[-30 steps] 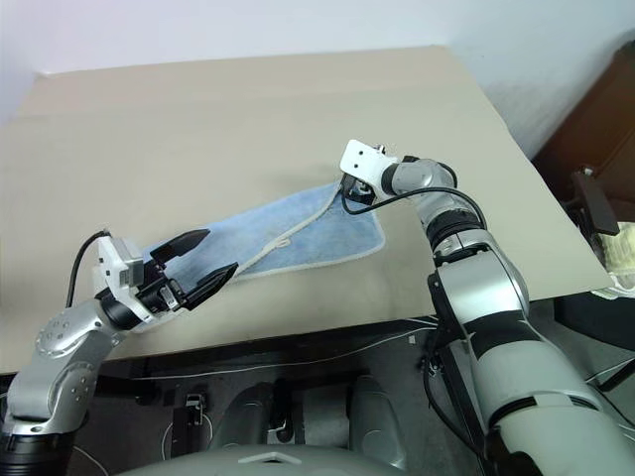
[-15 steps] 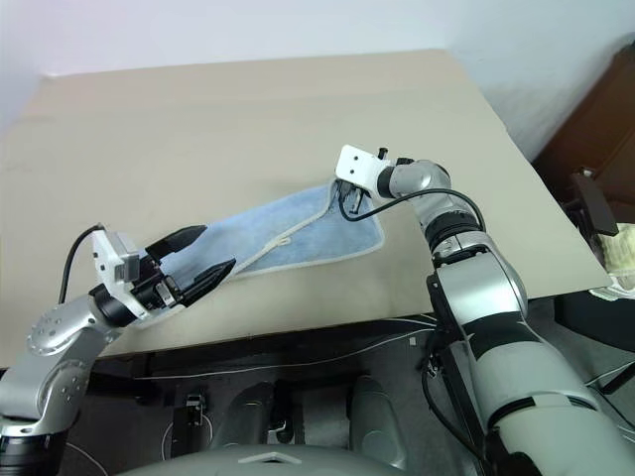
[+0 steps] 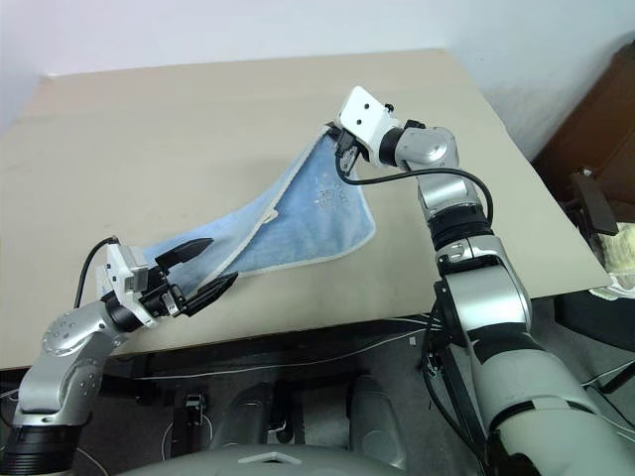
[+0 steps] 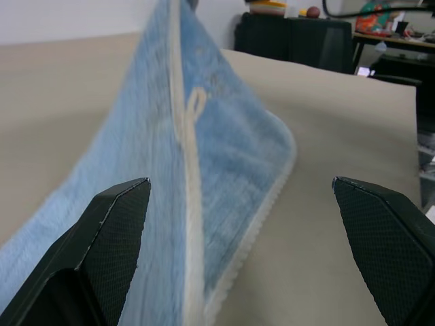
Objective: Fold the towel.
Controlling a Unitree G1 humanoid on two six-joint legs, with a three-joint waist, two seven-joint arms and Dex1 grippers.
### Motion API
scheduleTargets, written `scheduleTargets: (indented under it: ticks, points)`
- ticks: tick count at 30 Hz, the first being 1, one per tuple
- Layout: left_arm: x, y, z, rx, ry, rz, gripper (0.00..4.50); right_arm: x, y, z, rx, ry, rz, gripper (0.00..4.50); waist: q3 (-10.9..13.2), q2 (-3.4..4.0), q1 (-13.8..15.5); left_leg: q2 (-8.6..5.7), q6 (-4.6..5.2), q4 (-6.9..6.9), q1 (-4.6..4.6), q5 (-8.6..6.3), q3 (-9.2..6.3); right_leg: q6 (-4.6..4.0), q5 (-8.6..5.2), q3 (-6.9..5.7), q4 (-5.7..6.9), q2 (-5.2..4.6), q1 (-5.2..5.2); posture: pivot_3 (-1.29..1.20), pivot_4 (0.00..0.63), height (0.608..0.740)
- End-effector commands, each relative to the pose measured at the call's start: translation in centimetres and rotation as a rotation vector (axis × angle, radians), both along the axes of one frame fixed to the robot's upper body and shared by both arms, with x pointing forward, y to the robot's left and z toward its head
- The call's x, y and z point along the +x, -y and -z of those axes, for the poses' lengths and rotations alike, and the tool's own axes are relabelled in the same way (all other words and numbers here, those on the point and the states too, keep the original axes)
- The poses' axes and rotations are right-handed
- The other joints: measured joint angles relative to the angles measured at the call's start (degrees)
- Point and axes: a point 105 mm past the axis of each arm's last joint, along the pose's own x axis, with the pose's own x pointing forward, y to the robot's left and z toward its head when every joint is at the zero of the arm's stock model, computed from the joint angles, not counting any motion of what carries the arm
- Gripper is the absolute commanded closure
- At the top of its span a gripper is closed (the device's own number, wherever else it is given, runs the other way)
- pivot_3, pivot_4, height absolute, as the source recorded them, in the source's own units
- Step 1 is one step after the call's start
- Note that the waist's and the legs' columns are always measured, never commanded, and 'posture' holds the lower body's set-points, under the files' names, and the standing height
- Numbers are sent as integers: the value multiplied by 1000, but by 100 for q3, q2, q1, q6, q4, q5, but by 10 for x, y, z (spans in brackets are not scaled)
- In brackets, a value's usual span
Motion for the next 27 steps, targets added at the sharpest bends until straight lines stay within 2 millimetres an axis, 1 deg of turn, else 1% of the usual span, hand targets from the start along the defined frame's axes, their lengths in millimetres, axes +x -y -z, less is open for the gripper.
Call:
scheduleTargets:
  ticks: [1,5,7,9,13,18,23,27]
  points:
    - [3,-1,-7,15,51,14,0,-4,10,-45,63,111,64,4445,0,0,5,0,0,-4,0,0,0,0,0,0,-1,-4,-1,0,150,740]
    - [7,1,-7,7,55,26,0,-9,13,-64,90,157,93,4445,0,0,-4,-2,-1,-11,-3,0,4,-1,0,3,-3,-14,-8,0,150,740]
    - [8,4,-6,9,54,38,0,-10,17,-78,106,199,125,4445,0,0,-8,-2,-1,-13,-4,0,7,-1,0,6,-3,-15,-12,0,150,740]
    - [10,5,-6,8,54,41,0,-9,20,-85,117,221,154,4445,0,0,-7,-1,-1,-14,-4,0,7,-1,0,6,-2,-14,-14,0,150,740]
    - [15,6,-6,16,60,41,0,-7,23,-90,120,234,182,4445,0,0,-6,-1,-1,-17,-5,0,12,-1,0,4,-4,-15,-17,0,150,740]
    - [21,13,-7,52,92,47,0,-6,27,-91,97,259,205,4445,0,0,-2,-3,0,-16,-6,0,16,-1,0,5,-4,-17,-17,0,150,740]
    - [16,16,-5,99,104,43,0,-7,24,-81,96,239,197,4445,0,0,-12,-3,1,-18,-7,0,20,0,0,5,-4,-17,-20,0,150,740]
    - [16,11,-18,116,135,4,0,-6,21,-85,126,238,201,4445,0,0,-6,0,1,-19,-7,0,22,0,0,5,-2,-15,-23,0,150,740]
